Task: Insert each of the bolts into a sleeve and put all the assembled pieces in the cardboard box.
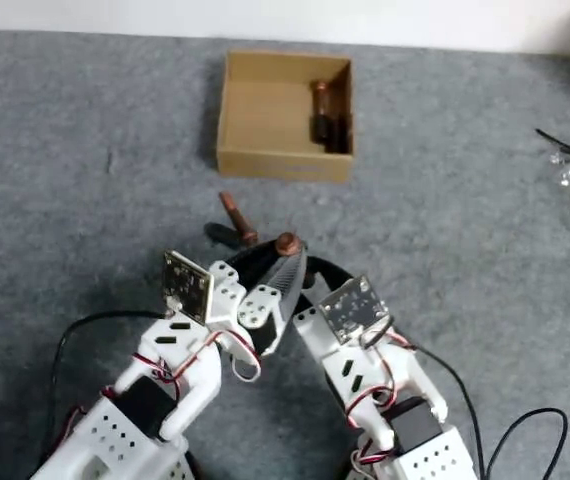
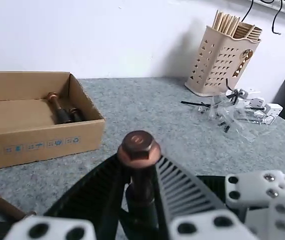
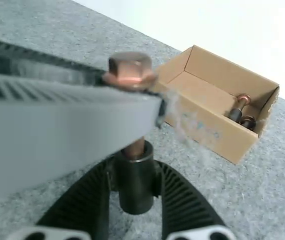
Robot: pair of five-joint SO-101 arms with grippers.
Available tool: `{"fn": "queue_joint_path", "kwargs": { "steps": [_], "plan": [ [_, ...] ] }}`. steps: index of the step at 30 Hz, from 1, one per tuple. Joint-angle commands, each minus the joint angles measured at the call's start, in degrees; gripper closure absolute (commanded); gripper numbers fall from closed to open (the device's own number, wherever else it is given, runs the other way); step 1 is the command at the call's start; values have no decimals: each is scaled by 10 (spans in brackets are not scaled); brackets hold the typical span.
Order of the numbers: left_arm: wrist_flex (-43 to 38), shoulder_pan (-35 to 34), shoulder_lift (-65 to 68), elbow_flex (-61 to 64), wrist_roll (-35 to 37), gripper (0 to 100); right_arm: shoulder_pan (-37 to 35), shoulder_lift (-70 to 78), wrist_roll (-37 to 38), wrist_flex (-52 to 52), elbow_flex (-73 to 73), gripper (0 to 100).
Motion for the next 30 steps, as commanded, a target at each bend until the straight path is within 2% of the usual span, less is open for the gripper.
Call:
{"fn": "queue_joint_path", "kwargs": {
  "steps": [1, 6, 8, 12, 18, 20, 23, 25, 30],
  "plan": [
    [1, 3, 1, -5, 3, 944, 8, -13, 6, -12, 83, 993],
    [1, 7, 1, 13, 5, 686, 9, -13, 6, -12, 83, 993],
    [1, 3, 1, 13, 5, 643, 9, -13, 6, -12, 83, 993],
    [1, -5, -3, 13, 2, 679, 10, -13, 7, -12, 83, 993],
    [-2, -88, -4, 1, 5, 712, 10, -13, 7, -12, 83, 993],
    [1, -73, -4, 3, 6, 712, 10, -13, 7, -13, 83, 993],
    [-1, -4, -3, 24, 1, 712, 10, -13, 7, -13, 83, 993],
    [-1, 15, -4, 27, 1, 712, 14, -13, 7, -13, 83, 993],
    [-2, -52, -4, 15, 4, 712, 22, -13, 7, -15, 83, 993]
  ]
}}
